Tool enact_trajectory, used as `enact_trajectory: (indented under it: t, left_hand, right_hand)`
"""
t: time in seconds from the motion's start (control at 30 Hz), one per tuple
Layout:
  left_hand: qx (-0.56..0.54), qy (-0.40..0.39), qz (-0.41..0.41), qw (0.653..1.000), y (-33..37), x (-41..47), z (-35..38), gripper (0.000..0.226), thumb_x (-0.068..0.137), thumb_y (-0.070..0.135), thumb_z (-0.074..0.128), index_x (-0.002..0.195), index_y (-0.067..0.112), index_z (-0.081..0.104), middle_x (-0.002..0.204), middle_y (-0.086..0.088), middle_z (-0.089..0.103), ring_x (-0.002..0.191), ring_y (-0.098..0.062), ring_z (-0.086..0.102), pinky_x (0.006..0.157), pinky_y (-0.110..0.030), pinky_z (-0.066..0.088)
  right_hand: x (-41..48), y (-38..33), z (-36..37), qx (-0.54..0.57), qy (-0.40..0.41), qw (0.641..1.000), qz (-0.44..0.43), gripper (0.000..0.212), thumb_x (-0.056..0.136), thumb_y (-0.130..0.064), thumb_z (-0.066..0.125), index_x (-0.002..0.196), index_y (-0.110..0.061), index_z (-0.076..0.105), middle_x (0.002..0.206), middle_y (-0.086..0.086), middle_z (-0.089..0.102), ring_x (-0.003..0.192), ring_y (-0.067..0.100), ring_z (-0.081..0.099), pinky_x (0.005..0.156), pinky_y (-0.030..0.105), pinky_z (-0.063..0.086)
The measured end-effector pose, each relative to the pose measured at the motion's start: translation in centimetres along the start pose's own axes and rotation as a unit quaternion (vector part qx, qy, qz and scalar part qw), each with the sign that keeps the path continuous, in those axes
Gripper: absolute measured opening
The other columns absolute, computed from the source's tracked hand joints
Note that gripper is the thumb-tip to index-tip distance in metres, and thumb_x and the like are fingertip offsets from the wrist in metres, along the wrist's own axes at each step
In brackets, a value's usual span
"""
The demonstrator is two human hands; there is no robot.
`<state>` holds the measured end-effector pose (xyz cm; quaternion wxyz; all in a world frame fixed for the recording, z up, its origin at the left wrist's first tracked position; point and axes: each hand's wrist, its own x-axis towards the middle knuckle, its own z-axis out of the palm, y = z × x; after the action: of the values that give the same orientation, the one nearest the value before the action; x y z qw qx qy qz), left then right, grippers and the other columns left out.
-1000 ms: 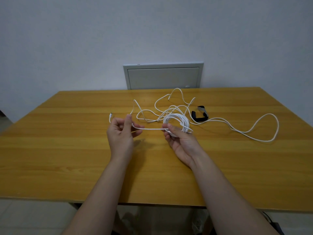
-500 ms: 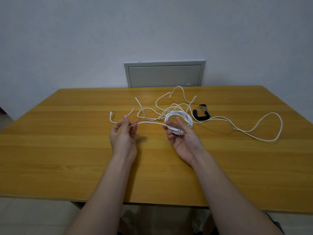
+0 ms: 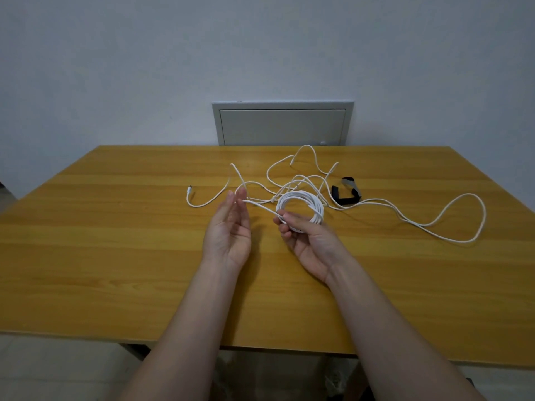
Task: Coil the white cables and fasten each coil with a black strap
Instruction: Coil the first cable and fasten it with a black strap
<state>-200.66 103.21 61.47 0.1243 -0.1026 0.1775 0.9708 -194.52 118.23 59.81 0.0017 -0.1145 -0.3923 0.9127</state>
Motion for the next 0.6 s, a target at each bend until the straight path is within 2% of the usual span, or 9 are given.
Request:
enact_trajectory:
  t: [0.07,0.17,0.33,0.4,0.43,0.5,0.53,0.6]
  left_hand:
    - [0.018,0.002,-0.009,1.000,-0.5,-0.2,0.1,0.022,0.090,-0.005,0.067,0.111,-0.004,0.059,0.114,-0.023,0.071,0.098,-0.021,0.074,0.081,-0.020,0.061]
    - [0.040,0.016,-0.022,0.999,-1.5,-0.5,0.4,0.003,0.097,-0.003,0.061,0.097,-0.004,0.063,0.100,-0.017,0.074,0.093,-0.017,0.072,0.084,-0.022,0.059]
    - [0.018,-0.016,-0.041,0.999,-1.8,-0.7,0.7,0.019,0.102,0.015,0.058,0.114,0.004,0.068,0.103,-0.004,0.078,0.097,-0.017,0.075,0.075,-0.027,0.062]
    - [0.037,-0.005,-0.038,0.999,-1.8,-0.5,0.9,0.023,0.107,0.019,0.050,0.106,0.005,0.067,0.090,-0.002,0.078,0.083,-0.015,0.077,0.068,-0.025,0.062]
    - [0.051,0.013,-0.034,0.998,-1.8,-0.3,1.0,0.028,0.109,0.022,0.044,0.101,0.006,0.066,0.077,-0.002,0.075,0.068,-0.013,0.075,0.060,-0.024,0.060]
    - [0.079,0.053,-0.036,0.995,-1.6,0.4,0.8,0.041,0.112,0.035,0.033,0.092,0.009,0.058,0.053,0.002,0.053,0.039,-0.010,0.050,0.040,-0.019,0.045]
    - [0.099,0.070,-0.044,0.992,-1.5,0.8,0.6,0.046,0.111,0.042,0.030,0.090,0.010,0.055,0.051,0.002,0.040,0.034,-0.010,0.035,0.036,-0.018,0.034]
    - [0.180,0.100,-0.053,0.977,-1.1,1.5,0.5,0.051,0.109,0.048,0.026,0.089,0.010,0.053,0.056,0.002,0.030,0.035,-0.010,0.022,0.033,-0.018,0.022]
  right_hand:
    - [0.0,0.0,0.1,-0.004,0.006,1.000,-0.006,0.020,0.083,0.006,0.070,0.102,0.005,0.074,0.095,0.018,0.072,0.071,0.012,0.065,0.066,0.016,0.056]
    - [-0.1,0.0,0.2,-0.015,0.013,1.000,-0.017,0.019,0.084,0.011,0.068,0.102,0.005,0.074,0.095,0.018,0.073,0.071,0.010,0.068,0.066,0.015,0.056]
    - [-0.1,0.1,0.4,-0.027,0.018,0.999,-0.027,0.018,0.087,0.011,0.064,0.104,0.007,0.072,0.091,0.016,0.072,0.070,0.010,0.067,0.065,0.016,0.055]
    - [0.0,0.2,0.3,-0.026,0.021,0.999,-0.026,0.019,0.089,0.010,0.064,0.106,0.008,0.071,0.089,0.016,0.071,0.070,0.011,0.064,0.065,0.016,0.055]
    - [0.0,0.1,0.3,-0.023,0.020,0.999,-0.025,0.019,0.089,0.010,0.063,0.106,0.009,0.071,0.088,0.015,0.071,0.070,0.012,0.063,0.064,0.016,0.055]
    - [0.0,0.1,0.2,-0.019,0.019,0.999,-0.023,0.019,0.089,0.010,0.062,0.106,0.008,0.071,0.087,0.013,0.070,0.070,0.012,0.062,0.064,0.016,0.055]
    - [0.0,0.1,0.2,-0.019,0.017,0.999,-0.021,0.018,0.090,0.010,0.062,0.104,0.008,0.072,0.089,0.014,0.071,0.069,0.012,0.062,0.063,0.016,0.054]
    - [-0.1,0.0,0.3,-0.021,0.014,1.000,-0.013,0.016,0.091,0.009,0.061,0.102,0.007,0.072,0.092,0.017,0.072,0.068,0.011,0.062,0.062,0.016,0.054]
